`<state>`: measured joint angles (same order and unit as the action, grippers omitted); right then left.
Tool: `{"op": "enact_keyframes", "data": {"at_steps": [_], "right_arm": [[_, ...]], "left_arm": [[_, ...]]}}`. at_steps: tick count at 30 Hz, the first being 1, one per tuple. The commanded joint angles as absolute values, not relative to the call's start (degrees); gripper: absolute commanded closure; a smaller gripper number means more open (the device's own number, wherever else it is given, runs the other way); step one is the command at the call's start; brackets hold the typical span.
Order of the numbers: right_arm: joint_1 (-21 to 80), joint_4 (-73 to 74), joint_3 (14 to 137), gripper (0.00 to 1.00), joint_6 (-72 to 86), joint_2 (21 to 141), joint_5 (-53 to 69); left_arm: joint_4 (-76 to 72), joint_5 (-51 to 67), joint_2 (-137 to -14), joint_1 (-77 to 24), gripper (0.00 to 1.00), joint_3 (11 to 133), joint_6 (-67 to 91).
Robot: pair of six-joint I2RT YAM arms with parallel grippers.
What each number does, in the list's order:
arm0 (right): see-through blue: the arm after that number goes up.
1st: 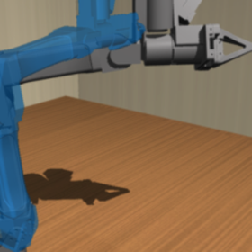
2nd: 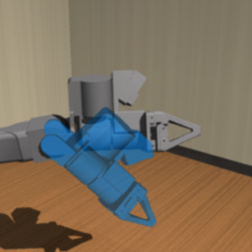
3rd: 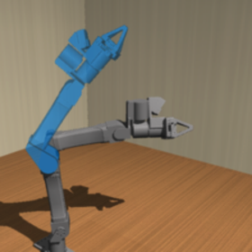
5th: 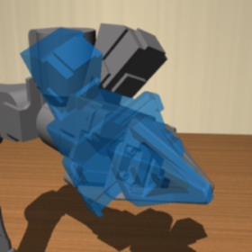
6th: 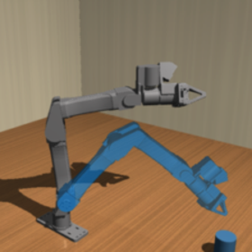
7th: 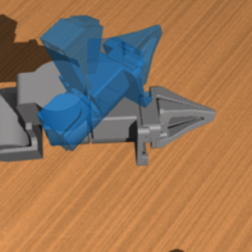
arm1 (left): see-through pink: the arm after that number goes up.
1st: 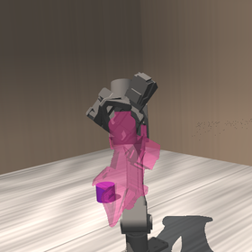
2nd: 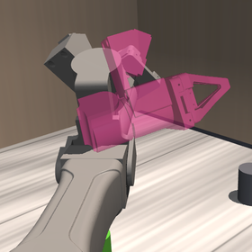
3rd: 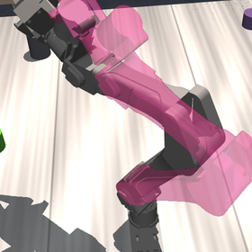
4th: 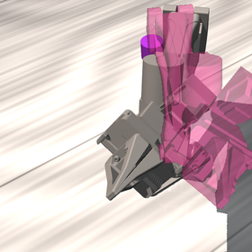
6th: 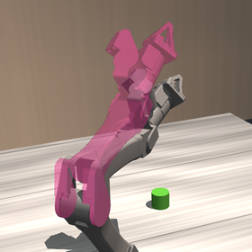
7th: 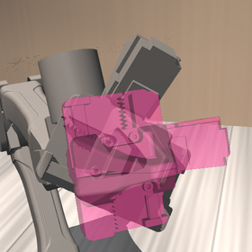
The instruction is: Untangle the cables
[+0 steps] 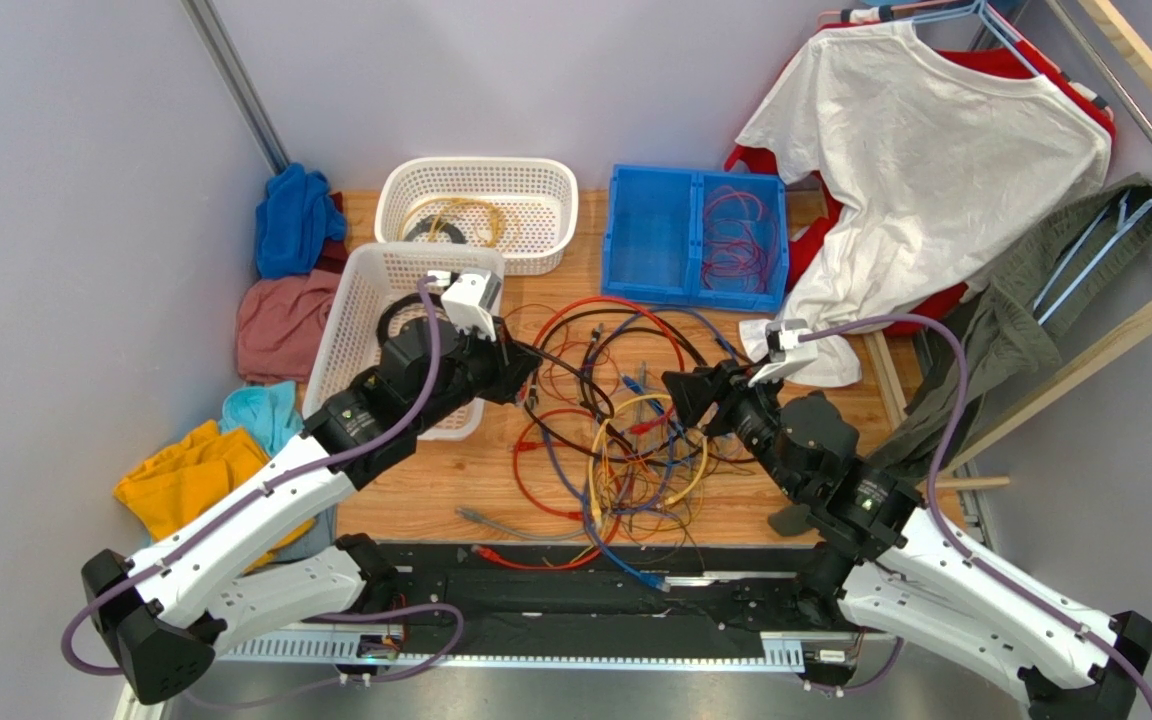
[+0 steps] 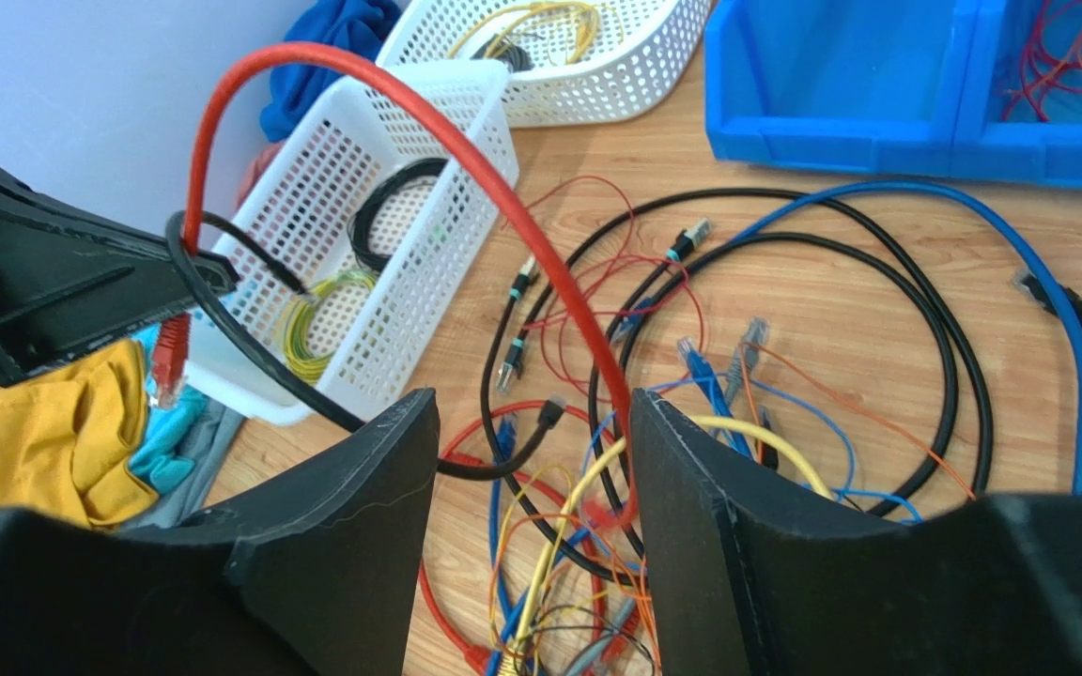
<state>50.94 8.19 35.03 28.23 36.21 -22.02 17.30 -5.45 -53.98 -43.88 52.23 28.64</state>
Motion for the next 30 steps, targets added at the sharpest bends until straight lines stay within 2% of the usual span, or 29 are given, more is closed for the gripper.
{"op": "enact_keyframes", "data": {"at_steps": [1,6,8,9,10,12,13,14,15,18,20,21,25,28,30], "right_arm": [[51.06,3.69,36.83,0.44,26.72,38.58,-21.88],[51.06,0.88,35.68,0.46,26.28,42.35,-21.71],[51.15,1.66,36.03,0.54,26.45,43.85,-23.71],[51.07,1.67,36.30,0.64,26.37,44.90,-23.99],[51.15,1.58,36.39,0.84,26.37,45.09,-24.17],[51.07,0.53,36.65,0.95,26.28,44.65,-23.56],[51.15,0.44,37.00,1.00,26.02,44.56,-23.55],[51.07,-1.74,37.52,1.00,25.49,44.56,-23.12],[51.06,-1.76,38.66,1.00,24.27,45.52,-23.29],[51.15,2.97,46.30,1.00,22.16,49.64,-25.57],[51.06,6.57,51.66,1.00,20.83,51.85,-28.11],[51.06,7.11,52.72,1.00,20.31,53.42,-29.95],[50.80,5.99,55.28,1.00,19.52,55.98,-35.58],[49.58,4.66,56.77,1.00,19.07,58.88,-37.00],[48.34,4.66,59.41,1.00,18.55,61.60,-38.49]], "left_arm": [[14.24,-3.96,-51.95,-44.12,1.00,51.77,30.06],[14.06,-3.17,-50.45,-44.12,1.00,50.80,30.67],[14.24,-2.99,-50.01,-44.12,1.00,50.28,31.02],[14.15,-2.90,-49.49,-44.12,1.00,50.10,31.11],[14.32,-2.99,-49.22,-44.12,1.00,49.58,31.11],[14.15,-3.51,-48.78,-44.12,1.00,48.78,31.29],[13.63,-3.60,-48.95,-44.12,0.93,47.13,31.90],[12.58,-3.86,-49.74,-44.12,0.83,46.33,32.60],[12.22,-4.48,-50.27,-44.12,0.66,45.54,33.13],[10.81,-5.10,-52.90,-44.12,0.35,42.90,35.59],[8.72,-4.75,-53.52,-44.12,0.30,40.88,36.91],[8.09,-4.75,-53.44,-44.12,0.07,40.17,37.35],[3.27,-3.08,-53.78,-44.12,0.07,37.10,39.11],[0.28,-0.35,-55.80,-44.12,0.14,36.39,39.55],[-2.27,3.15,-58.35,-44.30,0.25,35.95,39.90]]}}
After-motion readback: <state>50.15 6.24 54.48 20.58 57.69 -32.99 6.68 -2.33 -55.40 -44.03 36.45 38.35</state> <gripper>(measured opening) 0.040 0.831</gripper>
